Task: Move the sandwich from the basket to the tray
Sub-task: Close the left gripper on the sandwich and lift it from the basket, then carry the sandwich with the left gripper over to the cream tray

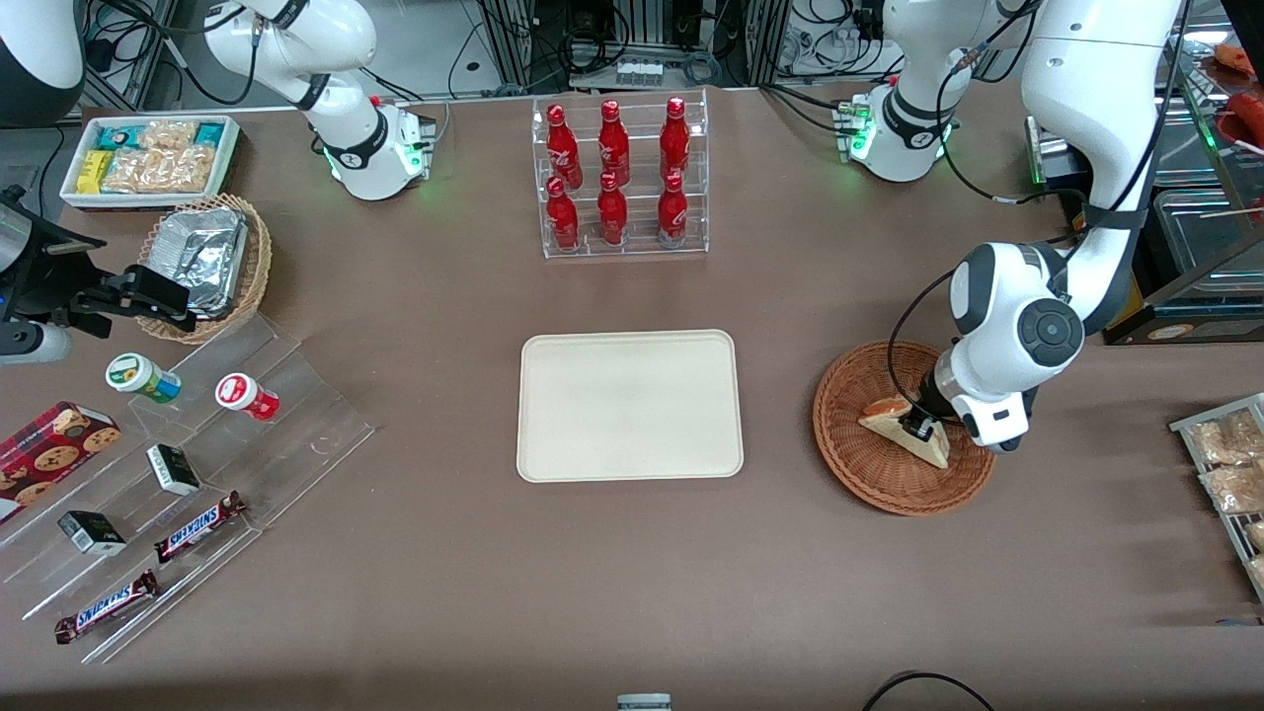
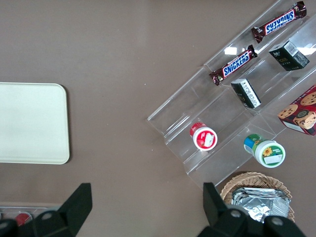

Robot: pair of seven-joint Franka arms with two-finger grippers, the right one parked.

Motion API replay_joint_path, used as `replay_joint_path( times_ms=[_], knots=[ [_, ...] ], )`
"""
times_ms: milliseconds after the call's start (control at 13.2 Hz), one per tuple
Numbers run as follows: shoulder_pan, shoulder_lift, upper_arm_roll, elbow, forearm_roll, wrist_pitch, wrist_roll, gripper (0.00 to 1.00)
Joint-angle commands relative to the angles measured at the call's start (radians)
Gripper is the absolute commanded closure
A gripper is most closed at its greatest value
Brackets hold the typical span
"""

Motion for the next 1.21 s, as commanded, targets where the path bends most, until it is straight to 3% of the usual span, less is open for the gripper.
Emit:
replay_joint_path(
  times_ms=[0,454,756,1134],
  knots=[
    [-0.011,-0.025,0.005,0.061,0.004,-0.123,0.019,1.0],
    [-0.089,-0.044,-0.029,0.446,0.001,-0.665,0.084,1.0],
    [-0.251,-0.011,-0.035,0.554,0.003,-0.69,0.197,1.0],
    [-0.437,0.171,-0.034,0.704,0.059,-0.581,0.268,1.0]
  ],
)
